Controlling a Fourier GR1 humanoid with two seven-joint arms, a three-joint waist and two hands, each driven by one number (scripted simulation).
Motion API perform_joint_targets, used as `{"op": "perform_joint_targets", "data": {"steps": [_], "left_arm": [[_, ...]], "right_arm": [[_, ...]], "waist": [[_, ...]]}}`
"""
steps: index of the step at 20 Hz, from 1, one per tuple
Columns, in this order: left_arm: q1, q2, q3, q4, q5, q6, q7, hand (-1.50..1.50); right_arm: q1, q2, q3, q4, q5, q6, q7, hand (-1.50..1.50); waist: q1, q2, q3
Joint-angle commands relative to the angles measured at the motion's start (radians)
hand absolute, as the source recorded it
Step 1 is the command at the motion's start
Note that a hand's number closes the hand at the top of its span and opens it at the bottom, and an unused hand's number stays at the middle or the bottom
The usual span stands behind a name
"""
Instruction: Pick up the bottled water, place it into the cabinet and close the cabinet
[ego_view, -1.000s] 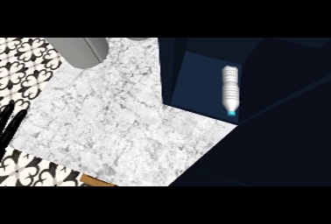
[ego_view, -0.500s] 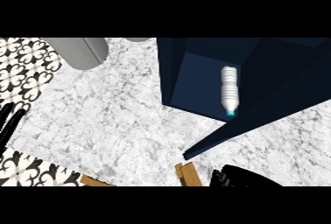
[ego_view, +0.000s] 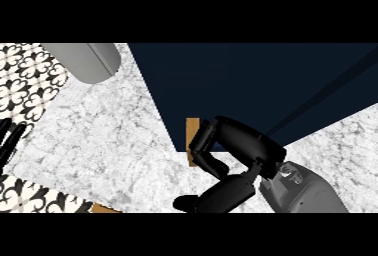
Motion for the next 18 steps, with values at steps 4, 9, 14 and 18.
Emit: {"op": "perform_joint_targets", "data": {"steps": [4, 9, 14, 18], "left_arm": [[0.019, 0.0, 0.017, 0.029, 0.011, -0.018, -0.004, -1.5], [0.028, -0.003, 0.033, 0.039, 0.012, -0.034, -0.018, -1.5], [0.035, -0.006, 0.043, 0.045, 0.005, -0.025, -0.022, -1.5], [0.046, -0.021, 0.03, 0.033, 0.004, -0.043, -0.029, -1.5]], "right_arm": [[-0.296, 0.119, -0.113, 0.313, 0.118, -0.214, 0.003, 1.5], [-0.463, 0.121, -0.182, 0.509, 0.137, -0.354, -0.054, 1.5], [-0.527, 0.122, -0.24, 0.613, 0.103, -0.423, -0.083, 1.5], [-0.516, 0.122, -0.256, 0.641, 0.034, -0.519, -0.114, -1.5]], "waist": [[-0.025, -0.004, 0.005], [-0.04, -0.004, 0.007], [-0.061, -0.001, 0.009], [-0.058, 0.001, 0.01]]}}
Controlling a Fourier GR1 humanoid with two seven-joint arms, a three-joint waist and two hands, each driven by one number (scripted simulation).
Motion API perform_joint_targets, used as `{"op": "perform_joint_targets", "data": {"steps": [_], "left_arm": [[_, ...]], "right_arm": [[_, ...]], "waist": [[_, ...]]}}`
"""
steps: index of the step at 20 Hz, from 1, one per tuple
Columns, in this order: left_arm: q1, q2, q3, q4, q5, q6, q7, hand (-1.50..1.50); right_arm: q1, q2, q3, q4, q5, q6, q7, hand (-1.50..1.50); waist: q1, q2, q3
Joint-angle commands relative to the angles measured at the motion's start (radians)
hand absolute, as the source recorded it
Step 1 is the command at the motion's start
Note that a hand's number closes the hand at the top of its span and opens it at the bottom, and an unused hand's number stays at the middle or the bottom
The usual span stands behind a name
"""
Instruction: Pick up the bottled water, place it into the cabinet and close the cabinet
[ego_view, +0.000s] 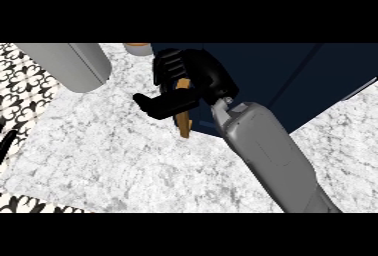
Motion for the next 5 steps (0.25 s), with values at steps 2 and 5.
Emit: {"op": "perform_joint_targets", "data": {"steps": [2, 5], "left_arm": [[0.002, -0.002, 0.001, -0.006, 0.007, -0.003, 0.005, -1.5], [0.012, 0.001, 0.021, -0.014, 0.014, 0.001, -0.001, -1.5]], "right_arm": [[-0.129, -0.001, -0.133, 0.176, -0.021, -0.136, -0.085, -1.5], [-0.133, -0.001, -0.107, 0.206, -0.047, -0.171, -0.119, -1.5]], "waist": [[-0.008, 0.027, -0.001], [0.0, 0.023, -0.001]]}}
